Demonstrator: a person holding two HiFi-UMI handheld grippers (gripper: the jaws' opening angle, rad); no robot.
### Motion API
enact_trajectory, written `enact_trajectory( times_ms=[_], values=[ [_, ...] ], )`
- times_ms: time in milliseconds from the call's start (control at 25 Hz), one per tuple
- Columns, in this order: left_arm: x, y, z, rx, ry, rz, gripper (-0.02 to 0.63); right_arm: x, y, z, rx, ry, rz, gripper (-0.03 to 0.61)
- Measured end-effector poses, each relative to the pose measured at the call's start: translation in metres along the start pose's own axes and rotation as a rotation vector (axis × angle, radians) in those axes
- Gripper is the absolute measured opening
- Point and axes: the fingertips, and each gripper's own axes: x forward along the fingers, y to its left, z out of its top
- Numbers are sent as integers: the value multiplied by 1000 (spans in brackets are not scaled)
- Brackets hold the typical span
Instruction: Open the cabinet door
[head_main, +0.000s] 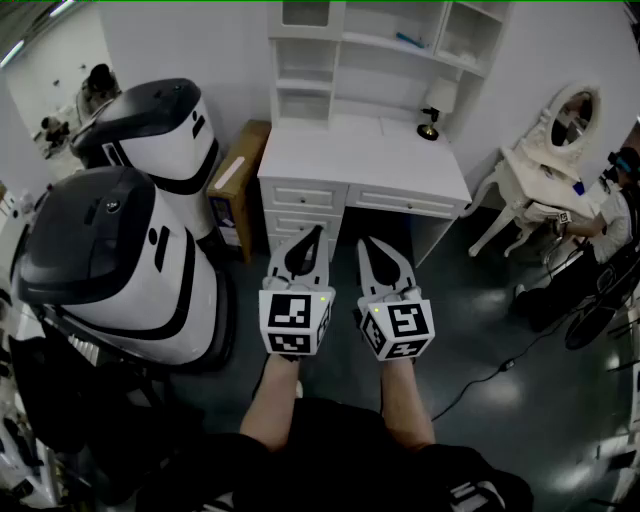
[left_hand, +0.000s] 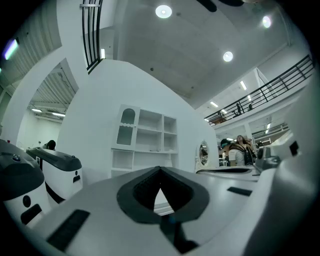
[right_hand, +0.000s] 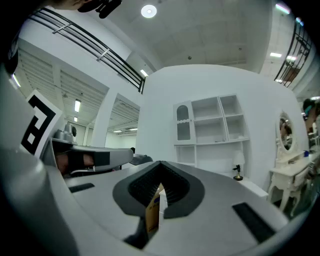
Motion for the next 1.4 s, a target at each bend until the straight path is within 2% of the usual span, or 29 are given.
enact_trajectory(
  times_ms=[320, 520, 800, 1000, 1200, 1400],
  values=[
    [16, 36, -3, -13, -4, -10, 5, 38, 9, -8, 20, -4, -4, 20],
    [31, 73, -3, -23, -11, 0, 5, 68, 19, -8, 4, -3, -4, 20],
    [50, 109, -17, -80, -3, -12, 5, 90, 22, -23, -9, 46, -39, 20],
    [67, 117, -25, -94, 16, -35, 5, 104, 11, -19, 4, 38, -69, 20],
    [87, 118, -29, -101, 21, -50, 5, 123, 4, -29, 25, 48, -50, 20],
    [126, 120, -36, -70, 32, -72, 5, 159, -24, -34, 61, 11, -45, 20]
  ],
)
